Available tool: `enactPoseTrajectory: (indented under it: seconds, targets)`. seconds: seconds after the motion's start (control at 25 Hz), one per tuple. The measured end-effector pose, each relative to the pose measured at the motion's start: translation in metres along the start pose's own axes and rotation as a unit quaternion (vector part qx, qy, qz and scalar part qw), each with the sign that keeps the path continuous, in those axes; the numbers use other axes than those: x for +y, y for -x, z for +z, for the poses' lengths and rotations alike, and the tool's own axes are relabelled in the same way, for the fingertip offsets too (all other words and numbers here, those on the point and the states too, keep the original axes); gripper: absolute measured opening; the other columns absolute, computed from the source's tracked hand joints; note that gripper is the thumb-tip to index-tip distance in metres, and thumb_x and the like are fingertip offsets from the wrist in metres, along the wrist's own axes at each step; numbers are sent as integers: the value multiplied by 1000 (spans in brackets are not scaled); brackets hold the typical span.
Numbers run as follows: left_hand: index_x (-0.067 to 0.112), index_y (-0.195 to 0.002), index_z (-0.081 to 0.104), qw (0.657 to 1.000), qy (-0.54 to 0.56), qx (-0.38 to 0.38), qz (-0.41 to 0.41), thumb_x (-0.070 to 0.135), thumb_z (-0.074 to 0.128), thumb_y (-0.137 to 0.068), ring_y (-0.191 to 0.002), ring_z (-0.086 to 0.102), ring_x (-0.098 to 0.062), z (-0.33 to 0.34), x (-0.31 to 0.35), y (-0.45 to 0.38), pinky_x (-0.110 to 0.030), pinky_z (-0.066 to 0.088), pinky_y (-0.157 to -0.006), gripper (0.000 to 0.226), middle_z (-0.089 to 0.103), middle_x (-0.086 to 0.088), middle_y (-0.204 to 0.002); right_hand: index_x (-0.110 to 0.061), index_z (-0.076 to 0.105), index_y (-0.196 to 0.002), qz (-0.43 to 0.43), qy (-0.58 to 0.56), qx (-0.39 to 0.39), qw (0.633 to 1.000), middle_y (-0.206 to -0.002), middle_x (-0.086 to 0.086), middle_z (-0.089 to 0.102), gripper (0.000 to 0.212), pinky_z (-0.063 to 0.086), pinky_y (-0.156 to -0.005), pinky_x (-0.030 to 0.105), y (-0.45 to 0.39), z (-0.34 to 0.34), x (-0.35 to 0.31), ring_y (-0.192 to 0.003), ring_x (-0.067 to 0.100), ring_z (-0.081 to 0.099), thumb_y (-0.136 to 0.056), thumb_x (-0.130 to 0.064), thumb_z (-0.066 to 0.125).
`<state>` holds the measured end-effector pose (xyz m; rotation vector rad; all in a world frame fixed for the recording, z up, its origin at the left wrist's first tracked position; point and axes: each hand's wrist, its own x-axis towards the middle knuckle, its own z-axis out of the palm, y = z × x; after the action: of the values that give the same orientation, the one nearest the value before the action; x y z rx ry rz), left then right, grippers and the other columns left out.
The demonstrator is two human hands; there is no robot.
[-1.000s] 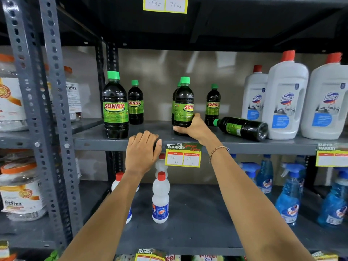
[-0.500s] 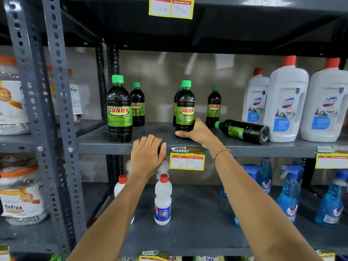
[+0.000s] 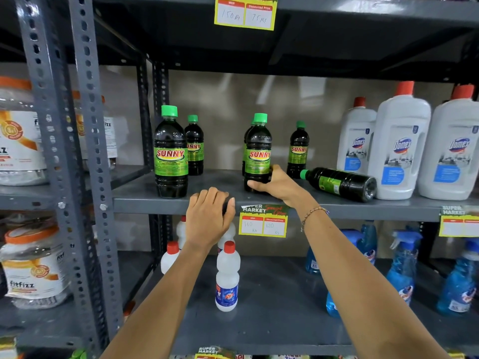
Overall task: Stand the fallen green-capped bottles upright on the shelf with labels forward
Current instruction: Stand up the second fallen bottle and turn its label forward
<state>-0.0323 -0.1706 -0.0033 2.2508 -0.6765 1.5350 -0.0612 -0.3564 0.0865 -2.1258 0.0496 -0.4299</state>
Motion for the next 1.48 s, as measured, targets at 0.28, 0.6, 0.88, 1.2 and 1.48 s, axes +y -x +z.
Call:
enactPoseTrajectory:
  seconds: [0.28, 0.6, 0.88, 1.2, 1.48]
  targets:
    - [12, -89, 65, 1000, 6, 3, 7, 37, 36, -94, -75, 59, -22, 0, 1, 0, -36, 47, -70, 39, 64, -5, -84, -8, 40, -132, -10, -7, 28, 1000, -132, 7, 56, 76, 43, -100, 35, 1, 1, 2, -122, 23, 53, -72, -28, 83]
    - [11, -71, 59, 996, -8, -80, -39, 45, 34, -97, -69, 59, -26, -18, 11, -39, -34, 39, -62, 50, 61, -5, -71, -7, 40, -139, 1, -62, -18, 998, -137, 8, 55, 72, 42, -106, 38, 0, -12, 6, -128, 22, 50, -78, -18, 78]
    - [6, -134, 42, 916, 199, -336, -97, 43, 51, -95, -121, 50, -28, -14, 27, -90, -32, 40, -90, 54, 54, -14, -133, -5, 46, -139, -8, -72, -4, 997, -137, 11, 58, 65, 41, -110, 44, -2, -16, 13, -127, 25, 54, -81, -13, 75]
    - [9, -128, 55, 894, 299, -315, -109, 27, 70, -85, -113, 60, -24, 0, 24, -93, -33, 46, -96, 48, 64, -10, -123, -3, 50, -134, -9, -88, 12, 996, -130, 12, 62, 57, 45, -106, 40, -1, -16, 11, -120, 25, 59, -82, -10, 74]
    - [14, -122, 64, 887, 357, -260, -135, 33, 80, -73, -95, 66, -12, -13, 18, -81, -27, 51, -89, 55, 70, -5, -112, -8, 52, -132, -32, -51, -28, 998, -127, 6, 63, 51, 50, -91, 30, 14, -24, 8, -115, 19, 60, -85, -14, 71]
